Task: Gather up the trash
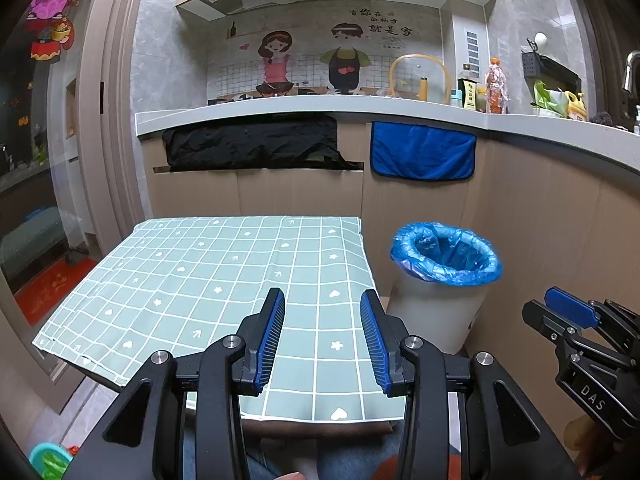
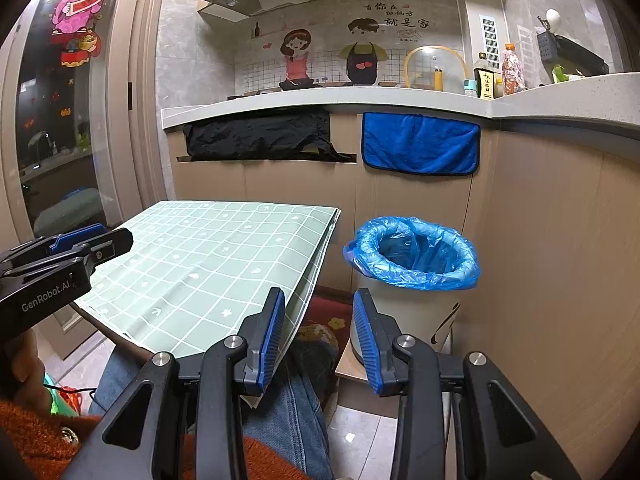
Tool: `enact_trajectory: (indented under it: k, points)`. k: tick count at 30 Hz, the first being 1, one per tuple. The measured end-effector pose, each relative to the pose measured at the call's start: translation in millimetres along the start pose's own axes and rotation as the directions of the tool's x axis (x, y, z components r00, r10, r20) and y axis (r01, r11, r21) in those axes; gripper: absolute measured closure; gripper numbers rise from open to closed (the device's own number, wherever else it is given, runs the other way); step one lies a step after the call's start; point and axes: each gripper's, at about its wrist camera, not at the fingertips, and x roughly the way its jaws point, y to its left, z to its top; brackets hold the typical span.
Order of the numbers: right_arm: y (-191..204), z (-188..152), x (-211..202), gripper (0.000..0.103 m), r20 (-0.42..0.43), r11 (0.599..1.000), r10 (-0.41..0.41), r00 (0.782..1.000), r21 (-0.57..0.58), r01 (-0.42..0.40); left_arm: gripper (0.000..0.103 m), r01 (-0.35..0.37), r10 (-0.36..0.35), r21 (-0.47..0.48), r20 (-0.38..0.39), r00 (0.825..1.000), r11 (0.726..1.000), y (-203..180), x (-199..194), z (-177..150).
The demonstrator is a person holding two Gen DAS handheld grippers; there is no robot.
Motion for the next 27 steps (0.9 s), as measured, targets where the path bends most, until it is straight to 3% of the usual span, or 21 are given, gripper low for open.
enact_trajectory:
  k: [27]
  points:
    - [-3.4,2.7,-3.5,0.070,0.003,1.000,-0.005,1.000,0.001,0.005,0.062,0.023,-0.023,0.004,-0.018,1.000,1.000,-4.8,2.2,-1.4]
